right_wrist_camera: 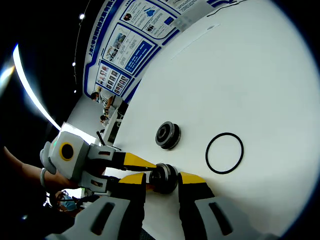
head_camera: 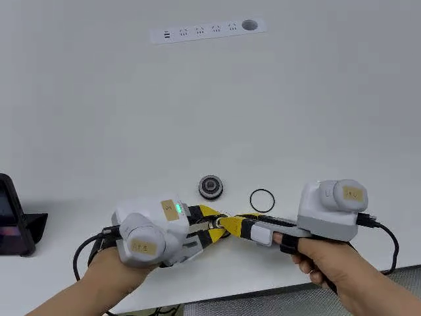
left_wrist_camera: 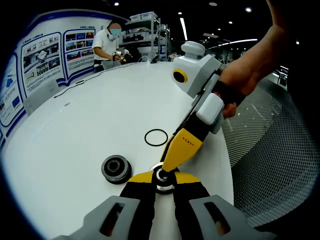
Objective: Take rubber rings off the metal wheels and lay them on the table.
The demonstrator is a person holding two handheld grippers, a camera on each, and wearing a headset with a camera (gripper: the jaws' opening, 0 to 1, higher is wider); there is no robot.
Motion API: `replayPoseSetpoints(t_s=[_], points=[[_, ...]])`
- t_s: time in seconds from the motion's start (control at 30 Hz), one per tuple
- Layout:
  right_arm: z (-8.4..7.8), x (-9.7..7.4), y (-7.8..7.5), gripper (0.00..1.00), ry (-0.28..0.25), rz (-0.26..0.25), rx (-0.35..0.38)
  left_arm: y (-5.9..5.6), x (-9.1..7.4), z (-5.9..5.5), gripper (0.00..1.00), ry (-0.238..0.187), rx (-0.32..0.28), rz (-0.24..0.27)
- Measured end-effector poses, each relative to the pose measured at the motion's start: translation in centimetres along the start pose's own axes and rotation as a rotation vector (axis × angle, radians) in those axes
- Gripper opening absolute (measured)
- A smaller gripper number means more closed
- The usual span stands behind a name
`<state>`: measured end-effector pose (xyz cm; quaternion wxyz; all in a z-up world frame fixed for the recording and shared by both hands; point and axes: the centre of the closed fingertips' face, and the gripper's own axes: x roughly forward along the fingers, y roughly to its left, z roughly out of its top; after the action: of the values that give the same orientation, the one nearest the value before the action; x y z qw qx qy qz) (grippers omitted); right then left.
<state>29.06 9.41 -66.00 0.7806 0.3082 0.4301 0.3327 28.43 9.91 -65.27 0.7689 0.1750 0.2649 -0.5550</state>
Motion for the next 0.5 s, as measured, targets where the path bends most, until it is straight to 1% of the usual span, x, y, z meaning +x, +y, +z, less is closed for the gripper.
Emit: replayPoseSetpoints(t_s=[0.03,0.1,0.23,0.3,0.33,0.5], points=[[-0.2,0.02,0.14,0.27,0.01,0.009,0.01,0.0,0.03,0.02,0.14,-0.001,0.0,0.001],[-0.16,-0.03,0.09,0.28,0.005,0.009,0.012,0.01,0.05,0.02,0.14,-0.001,-0.001,0.002],[-0.41,-0.34,0.15,0.27,0.019,0.016,0.027,0.02,0.07,0.0,0.14,0.0,-0.002,0.003],[-0.54,-0.54,0.38,0.22,0.028,0.026,0.04,0.02,0.07,0.0,0.14,0.0,-0.003,0.004],[-0.5,-0.6,0.39,0.22,0.026,0.027,0.039,0.02,0.06,0.0,0.14,0.0,-0.004,0.004],[-0.42,-0.75,0.0,0.17,0.02,0.012,0.04,0.01,0.07,0.01,0.13,0.0,-0.005,0.004]])
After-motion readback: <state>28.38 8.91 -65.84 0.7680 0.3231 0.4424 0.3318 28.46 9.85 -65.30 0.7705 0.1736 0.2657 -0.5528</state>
